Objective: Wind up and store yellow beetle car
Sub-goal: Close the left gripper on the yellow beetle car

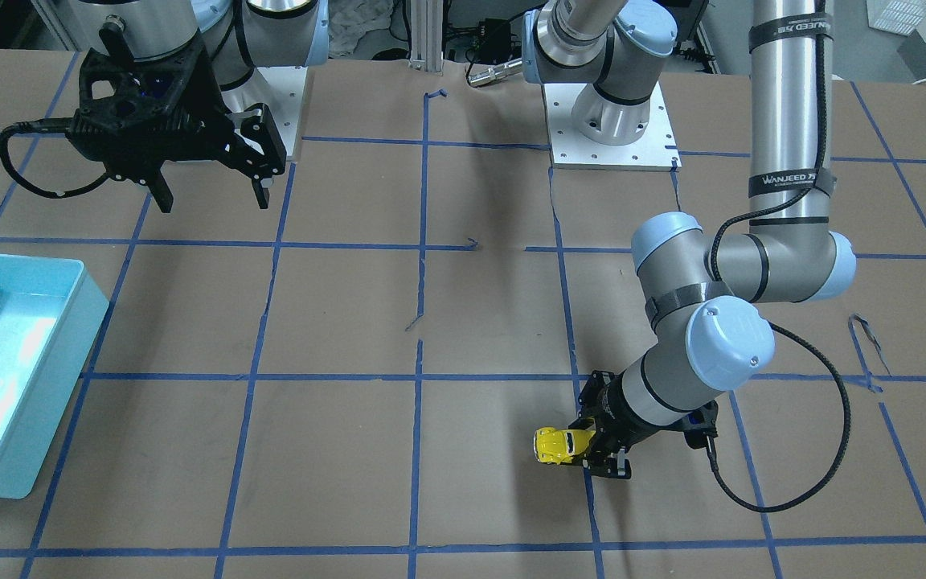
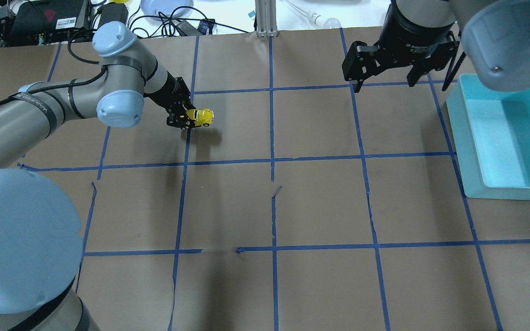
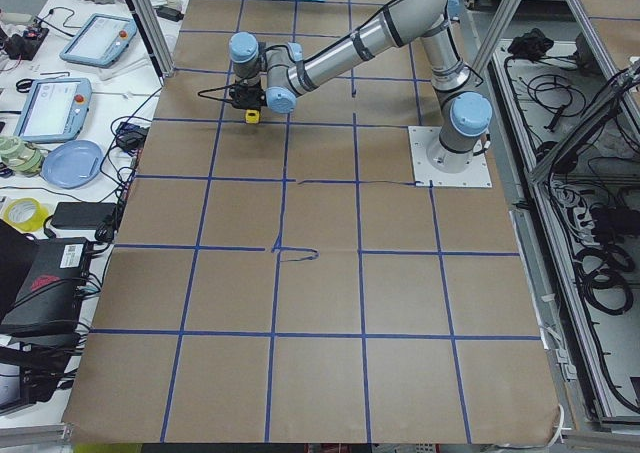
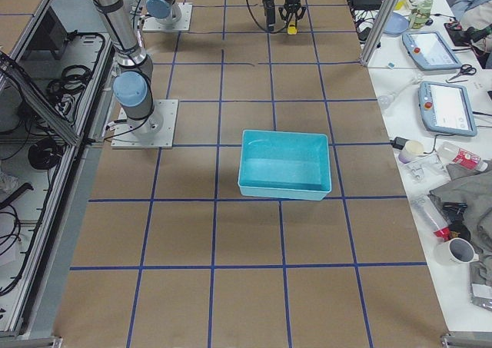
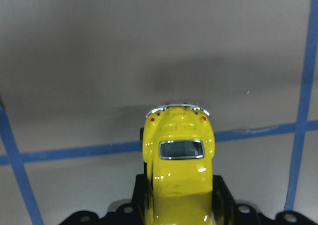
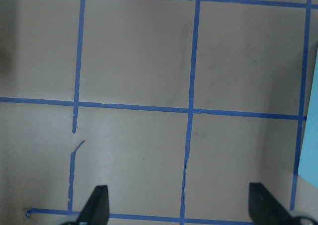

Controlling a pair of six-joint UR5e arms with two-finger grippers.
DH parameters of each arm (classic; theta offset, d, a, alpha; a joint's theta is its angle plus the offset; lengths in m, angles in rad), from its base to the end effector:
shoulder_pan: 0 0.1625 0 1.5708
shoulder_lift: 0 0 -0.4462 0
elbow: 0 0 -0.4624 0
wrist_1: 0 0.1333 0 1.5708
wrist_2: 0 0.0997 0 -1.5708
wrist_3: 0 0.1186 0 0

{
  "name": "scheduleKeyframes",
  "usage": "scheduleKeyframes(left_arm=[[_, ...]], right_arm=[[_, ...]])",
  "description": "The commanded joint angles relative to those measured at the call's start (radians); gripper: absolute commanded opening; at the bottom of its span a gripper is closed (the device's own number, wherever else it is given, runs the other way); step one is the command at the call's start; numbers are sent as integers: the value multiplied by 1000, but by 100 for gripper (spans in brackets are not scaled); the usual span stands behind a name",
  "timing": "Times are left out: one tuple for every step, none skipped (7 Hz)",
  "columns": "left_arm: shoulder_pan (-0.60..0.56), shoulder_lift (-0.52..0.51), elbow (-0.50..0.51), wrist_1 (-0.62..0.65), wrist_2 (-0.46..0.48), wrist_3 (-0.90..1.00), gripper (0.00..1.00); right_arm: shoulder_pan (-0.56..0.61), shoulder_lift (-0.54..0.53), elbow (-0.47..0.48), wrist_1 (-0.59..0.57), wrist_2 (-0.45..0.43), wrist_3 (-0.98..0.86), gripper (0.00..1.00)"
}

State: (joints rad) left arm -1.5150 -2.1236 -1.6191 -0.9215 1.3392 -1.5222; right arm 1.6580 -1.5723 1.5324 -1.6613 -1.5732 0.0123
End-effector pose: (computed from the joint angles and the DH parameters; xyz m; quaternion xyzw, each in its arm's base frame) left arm -0.1201 -0.7286 0.1702 0.7027 -0.7016 -0.0595 0.1018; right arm 0.1826 -0.5619 0.5225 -0.0373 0.9972 -0.0651 0.0020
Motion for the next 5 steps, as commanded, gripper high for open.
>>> scheduleKeyframes(left_arm=[[-1, -13, 4, -8, 1, -77, 0], [2, -15, 4, -7, 0, -75, 0], [7, -18, 5, -7, -2, -72, 0], [7, -28, 7, -5, 0, -66, 0], [10, -36, 7, -5, 0, -47, 0]], right_arm=[[0, 0, 0, 0, 1, 0, 100], [0, 0, 0, 0, 2, 0, 100], [-1, 0, 0, 0, 1, 0, 100], [-1, 2, 0, 0, 4, 0, 100], [3, 0, 0, 0, 1, 0, 100]])
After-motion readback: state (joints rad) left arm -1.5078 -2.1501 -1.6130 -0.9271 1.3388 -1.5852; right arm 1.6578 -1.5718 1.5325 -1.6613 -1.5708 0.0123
